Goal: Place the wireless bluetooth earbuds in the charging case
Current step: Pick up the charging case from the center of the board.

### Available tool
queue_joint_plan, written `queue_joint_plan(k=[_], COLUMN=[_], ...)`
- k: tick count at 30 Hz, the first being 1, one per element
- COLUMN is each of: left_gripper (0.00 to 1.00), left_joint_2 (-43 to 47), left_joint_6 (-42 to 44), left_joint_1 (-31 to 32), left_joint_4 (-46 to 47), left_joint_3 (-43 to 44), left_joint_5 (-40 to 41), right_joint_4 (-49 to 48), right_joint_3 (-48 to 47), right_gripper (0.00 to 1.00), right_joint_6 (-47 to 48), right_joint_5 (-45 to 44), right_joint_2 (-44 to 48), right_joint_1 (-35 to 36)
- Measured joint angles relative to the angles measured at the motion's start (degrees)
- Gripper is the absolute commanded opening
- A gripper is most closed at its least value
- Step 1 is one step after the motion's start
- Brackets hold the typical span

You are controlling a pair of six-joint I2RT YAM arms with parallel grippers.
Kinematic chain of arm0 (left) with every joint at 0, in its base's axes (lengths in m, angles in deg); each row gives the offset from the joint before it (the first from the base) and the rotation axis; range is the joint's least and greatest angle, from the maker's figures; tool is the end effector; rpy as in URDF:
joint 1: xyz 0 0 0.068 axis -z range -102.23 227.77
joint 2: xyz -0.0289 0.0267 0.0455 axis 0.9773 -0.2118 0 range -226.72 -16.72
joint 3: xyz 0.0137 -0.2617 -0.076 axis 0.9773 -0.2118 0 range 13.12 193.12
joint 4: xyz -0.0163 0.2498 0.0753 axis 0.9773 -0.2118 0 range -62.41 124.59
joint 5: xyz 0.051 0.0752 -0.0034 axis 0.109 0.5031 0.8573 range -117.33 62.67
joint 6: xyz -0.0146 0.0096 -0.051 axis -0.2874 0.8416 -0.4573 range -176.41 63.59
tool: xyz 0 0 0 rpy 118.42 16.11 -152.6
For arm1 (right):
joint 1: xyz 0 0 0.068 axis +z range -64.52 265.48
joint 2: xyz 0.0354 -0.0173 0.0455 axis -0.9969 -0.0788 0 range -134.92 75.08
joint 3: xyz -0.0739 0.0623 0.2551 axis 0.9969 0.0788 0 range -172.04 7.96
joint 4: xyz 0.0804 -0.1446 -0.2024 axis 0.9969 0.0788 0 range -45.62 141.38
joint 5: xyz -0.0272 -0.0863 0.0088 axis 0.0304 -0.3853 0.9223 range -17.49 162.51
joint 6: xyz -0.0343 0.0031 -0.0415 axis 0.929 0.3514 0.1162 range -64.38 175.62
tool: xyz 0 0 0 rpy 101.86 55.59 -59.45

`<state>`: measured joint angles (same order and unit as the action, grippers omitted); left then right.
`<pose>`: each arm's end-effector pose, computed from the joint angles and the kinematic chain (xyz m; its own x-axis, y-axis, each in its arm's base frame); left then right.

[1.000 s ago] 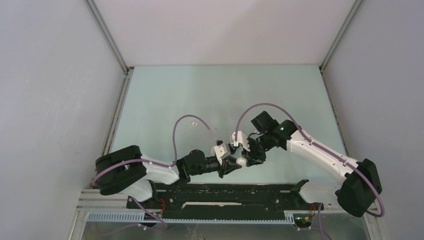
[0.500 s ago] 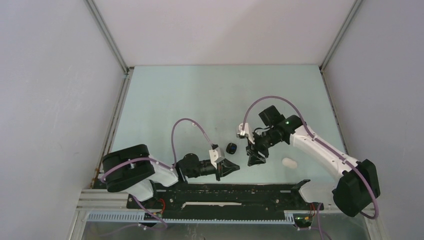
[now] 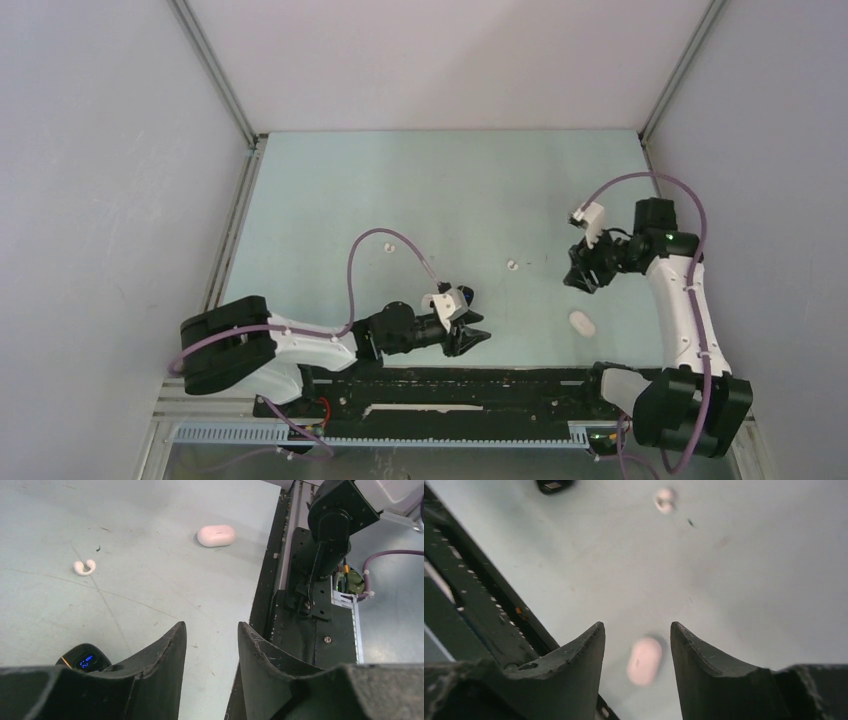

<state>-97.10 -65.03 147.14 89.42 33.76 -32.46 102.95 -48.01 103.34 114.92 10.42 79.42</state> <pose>0.0887 -0.2446 0.1831 -0.1743 0.0390 -0.9839 0.9481 0.2766 -0.1570 0.1985 0.0031 0.2819 -0.4829 -0.4980 -0.7203 -0.8005 0.5845 0.1324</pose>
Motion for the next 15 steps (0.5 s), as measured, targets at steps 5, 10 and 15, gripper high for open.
queue_joint_plan(k=[5,10,15], left_gripper=[0.53,0.55,0.56], left_joint_2=[0.83,0.57,0.57], left_joint_6=[0.17,0.31,1.18], left_joint_1=[0.66,0.66,0.66], left_joint_4=[-6.78,-9.66,-13.22], left_joint_3=[2.51,2.49,2.51], left_joint_5=[4.07,7.3,8.5], right_joint_4=[0.42,-1.77,-6.03], right_joint_3=[5.09,13.16,16.85], right_gripper=[0.62,0.64,0.64], right_joint_6=[1.62,-0.35,-4.57], right_joint_5=[-5.97,-13.92,-22.27], right_joint_2=[0.07,-0.87,-2.32], right_joint_1=[-7.06,-4.7,0.07])
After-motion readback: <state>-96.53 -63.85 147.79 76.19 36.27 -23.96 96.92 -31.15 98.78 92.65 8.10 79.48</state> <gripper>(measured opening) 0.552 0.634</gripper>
